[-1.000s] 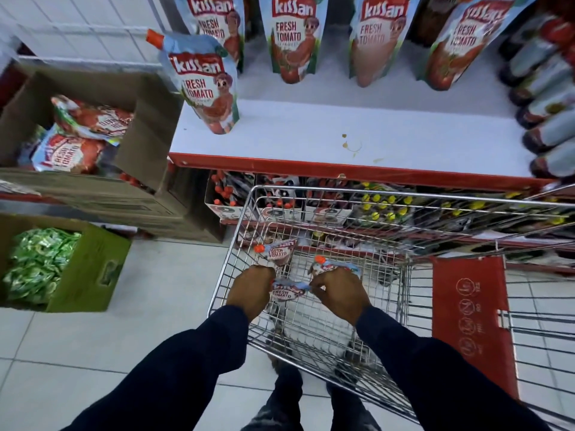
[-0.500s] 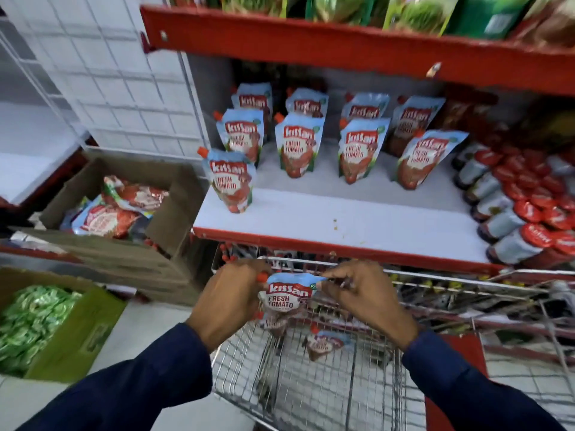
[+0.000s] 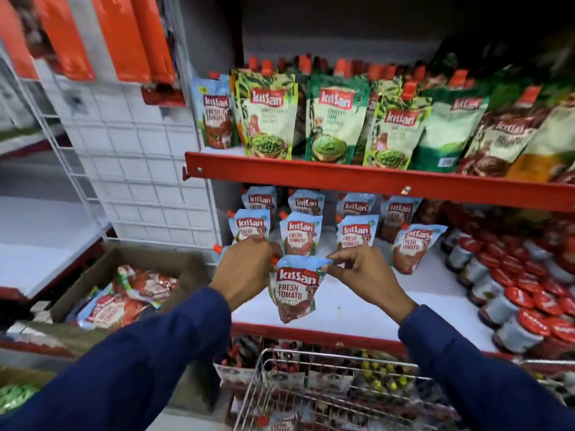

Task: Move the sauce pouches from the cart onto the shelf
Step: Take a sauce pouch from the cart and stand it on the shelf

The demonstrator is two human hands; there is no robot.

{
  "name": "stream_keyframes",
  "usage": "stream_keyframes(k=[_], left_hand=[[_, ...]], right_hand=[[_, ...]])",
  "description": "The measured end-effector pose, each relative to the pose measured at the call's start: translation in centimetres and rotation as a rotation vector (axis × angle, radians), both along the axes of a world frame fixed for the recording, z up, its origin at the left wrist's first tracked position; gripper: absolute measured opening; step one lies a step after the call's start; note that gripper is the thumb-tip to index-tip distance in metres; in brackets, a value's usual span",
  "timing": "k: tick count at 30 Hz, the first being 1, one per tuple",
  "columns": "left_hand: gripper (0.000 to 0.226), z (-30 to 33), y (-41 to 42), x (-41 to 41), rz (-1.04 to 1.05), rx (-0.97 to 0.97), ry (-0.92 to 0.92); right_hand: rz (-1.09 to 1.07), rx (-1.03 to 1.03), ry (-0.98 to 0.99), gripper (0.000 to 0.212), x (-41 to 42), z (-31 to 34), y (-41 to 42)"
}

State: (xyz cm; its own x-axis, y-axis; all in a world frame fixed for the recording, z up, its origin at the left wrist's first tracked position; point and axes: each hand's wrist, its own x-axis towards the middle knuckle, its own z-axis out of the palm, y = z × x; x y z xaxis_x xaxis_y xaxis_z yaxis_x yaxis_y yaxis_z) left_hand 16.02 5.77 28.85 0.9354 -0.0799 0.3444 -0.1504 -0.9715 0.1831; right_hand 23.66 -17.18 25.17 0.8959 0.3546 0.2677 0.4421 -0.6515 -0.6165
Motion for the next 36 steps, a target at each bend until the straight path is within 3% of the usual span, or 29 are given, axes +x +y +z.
stream_keyframes(k=[13, 32, 36], left_hand=[[0.029, -2.3, 0.4, 8.2, -0.016, 0.117, 0.125], [0.033, -5.4, 0.4, 9.0, -0.061, 0.075, 0.220], [0.048, -5.8, 0.5, 8.7, -0.044, 0.111, 0.204]], right_hand=[[-0.108, -0.191, -0.004, 0.016, 6.3, -2.4, 1.7], [-0.049, -0.177, 0.161, 0.017, 7.1, -4.9, 2.0], [-0.045, -0.173, 0.147, 0.036, 6.2, -5.0, 1.8]])
